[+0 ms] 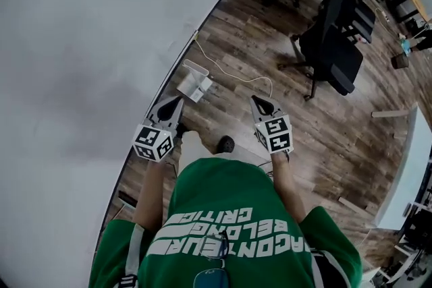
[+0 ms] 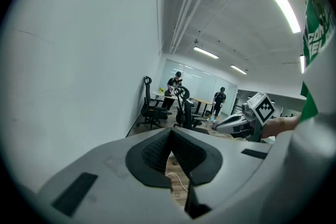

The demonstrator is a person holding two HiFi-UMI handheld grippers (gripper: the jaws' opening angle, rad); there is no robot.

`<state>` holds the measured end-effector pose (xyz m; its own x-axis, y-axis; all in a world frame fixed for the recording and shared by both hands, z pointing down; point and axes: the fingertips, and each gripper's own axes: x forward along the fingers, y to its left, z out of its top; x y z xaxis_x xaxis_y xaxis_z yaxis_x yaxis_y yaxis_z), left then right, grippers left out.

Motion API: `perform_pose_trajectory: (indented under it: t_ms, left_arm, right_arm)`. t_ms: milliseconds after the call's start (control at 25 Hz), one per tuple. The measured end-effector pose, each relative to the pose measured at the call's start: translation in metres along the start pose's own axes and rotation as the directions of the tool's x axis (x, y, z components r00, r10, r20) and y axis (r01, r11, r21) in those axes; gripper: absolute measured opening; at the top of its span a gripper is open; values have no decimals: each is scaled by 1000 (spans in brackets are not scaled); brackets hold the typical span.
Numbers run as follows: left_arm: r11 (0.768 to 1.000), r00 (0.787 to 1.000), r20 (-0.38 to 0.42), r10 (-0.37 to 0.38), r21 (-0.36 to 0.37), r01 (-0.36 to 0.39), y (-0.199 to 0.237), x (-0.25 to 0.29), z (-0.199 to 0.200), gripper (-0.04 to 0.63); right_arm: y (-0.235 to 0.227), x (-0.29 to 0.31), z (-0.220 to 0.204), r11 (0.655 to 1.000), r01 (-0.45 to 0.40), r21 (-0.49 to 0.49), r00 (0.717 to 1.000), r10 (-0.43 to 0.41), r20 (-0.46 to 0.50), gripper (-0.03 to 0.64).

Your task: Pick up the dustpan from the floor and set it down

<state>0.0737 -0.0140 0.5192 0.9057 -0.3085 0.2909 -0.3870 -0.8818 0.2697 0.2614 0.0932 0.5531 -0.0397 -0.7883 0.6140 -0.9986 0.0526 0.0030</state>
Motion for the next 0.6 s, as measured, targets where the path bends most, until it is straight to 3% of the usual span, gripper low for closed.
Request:
perform_pose_trajectory:
  t_ms: [200,600]
  left_arm:
    - [999,999,21,-43,-16,44,-35,2,-15,-5]
    - [997,997,8,-80,15,80,-66,9,-10,-5]
  right_arm:
    - [8,-25,-25,1000,-7,6,1000,7,24,8]
    - [-6,-44,-28,998,9,55,997,-14,77,9]
